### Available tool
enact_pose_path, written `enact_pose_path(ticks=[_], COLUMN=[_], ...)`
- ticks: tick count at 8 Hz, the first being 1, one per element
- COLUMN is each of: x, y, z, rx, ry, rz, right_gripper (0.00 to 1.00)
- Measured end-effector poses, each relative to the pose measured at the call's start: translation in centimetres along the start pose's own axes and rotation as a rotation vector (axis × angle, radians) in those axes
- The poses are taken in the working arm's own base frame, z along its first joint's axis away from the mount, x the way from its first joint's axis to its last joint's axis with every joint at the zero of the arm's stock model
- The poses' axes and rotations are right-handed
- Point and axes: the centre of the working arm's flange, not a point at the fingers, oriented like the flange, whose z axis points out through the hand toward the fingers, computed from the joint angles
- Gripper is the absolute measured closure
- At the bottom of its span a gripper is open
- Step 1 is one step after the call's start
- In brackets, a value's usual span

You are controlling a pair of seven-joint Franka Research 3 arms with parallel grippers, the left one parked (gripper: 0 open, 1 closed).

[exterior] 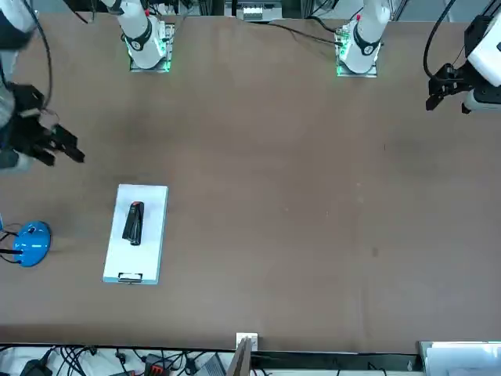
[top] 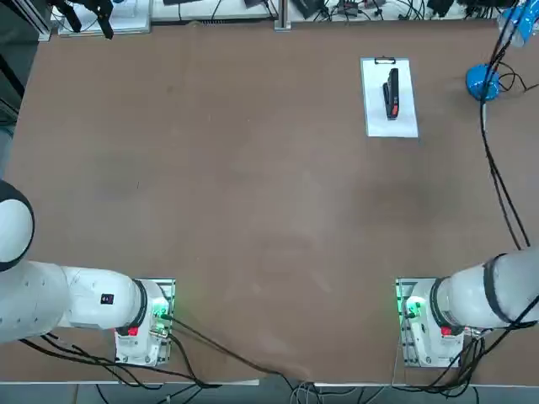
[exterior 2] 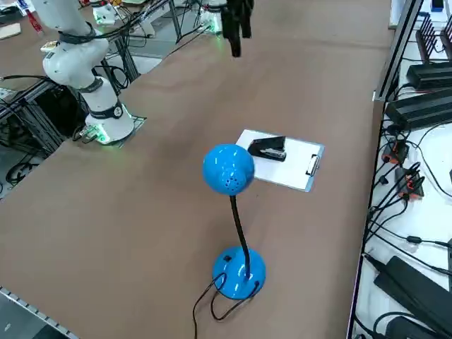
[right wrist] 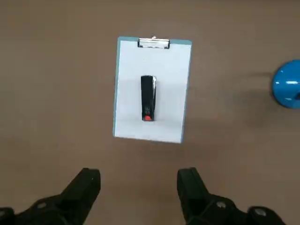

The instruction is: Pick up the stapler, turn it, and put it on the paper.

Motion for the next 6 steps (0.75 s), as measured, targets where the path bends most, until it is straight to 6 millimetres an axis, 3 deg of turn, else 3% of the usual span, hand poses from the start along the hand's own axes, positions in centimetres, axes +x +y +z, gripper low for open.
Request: enact_pose_path(ticks=[2, 6], x=[-2.5, -5.7], y=[0.8, 1.0], z=[-2.2, -2.4], rx=[-0.036, -0.059], ry=[-0.041, -0.066], rz=[0.007, 0.008], right_gripper=[0.0, 0.0])
